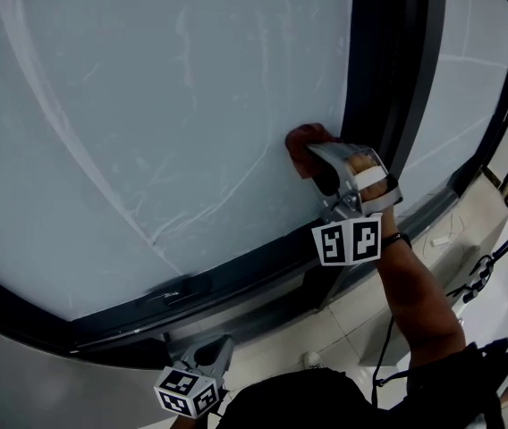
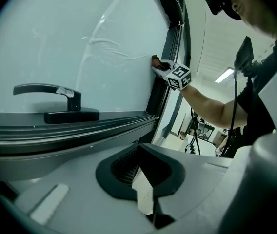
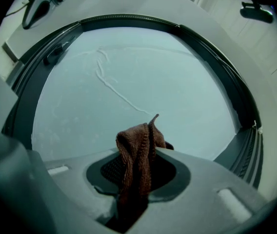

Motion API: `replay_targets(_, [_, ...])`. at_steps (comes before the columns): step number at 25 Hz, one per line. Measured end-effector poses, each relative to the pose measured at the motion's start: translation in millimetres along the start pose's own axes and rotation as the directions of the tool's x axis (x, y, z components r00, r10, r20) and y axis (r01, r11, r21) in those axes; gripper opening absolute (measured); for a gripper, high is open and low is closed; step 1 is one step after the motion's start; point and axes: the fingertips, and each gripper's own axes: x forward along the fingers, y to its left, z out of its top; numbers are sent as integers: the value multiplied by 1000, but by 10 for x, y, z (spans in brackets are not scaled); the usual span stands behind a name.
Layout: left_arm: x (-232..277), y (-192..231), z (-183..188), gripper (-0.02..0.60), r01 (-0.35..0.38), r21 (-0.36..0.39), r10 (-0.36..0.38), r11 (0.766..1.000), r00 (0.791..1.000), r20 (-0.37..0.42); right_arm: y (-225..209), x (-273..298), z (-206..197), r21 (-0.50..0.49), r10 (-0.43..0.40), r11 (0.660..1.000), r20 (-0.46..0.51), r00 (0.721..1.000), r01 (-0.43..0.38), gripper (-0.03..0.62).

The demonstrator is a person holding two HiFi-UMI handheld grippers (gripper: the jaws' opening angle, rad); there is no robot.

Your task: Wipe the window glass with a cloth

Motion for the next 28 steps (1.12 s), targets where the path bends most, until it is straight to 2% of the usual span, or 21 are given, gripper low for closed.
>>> replay_targets(12, [57, 41, 16, 17, -4, 0, 4, 1000, 1000, -4, 480, -90, -133, -38, 63, 997, -39, 997, -65, 78])
replay_targets(18, [68, 17, -7, 17, -2, -9, 2, 1000, 1000, -1, 845, -149, -197, -23, 109, 994, -50, 993, -110, 78])
replay_targets(28, [34, 83, -15, 17, -22, -19, 22, 1000, 1000, -2, 1495, -269, -306, -5, 218, 976, -66, 974, -219, 78])
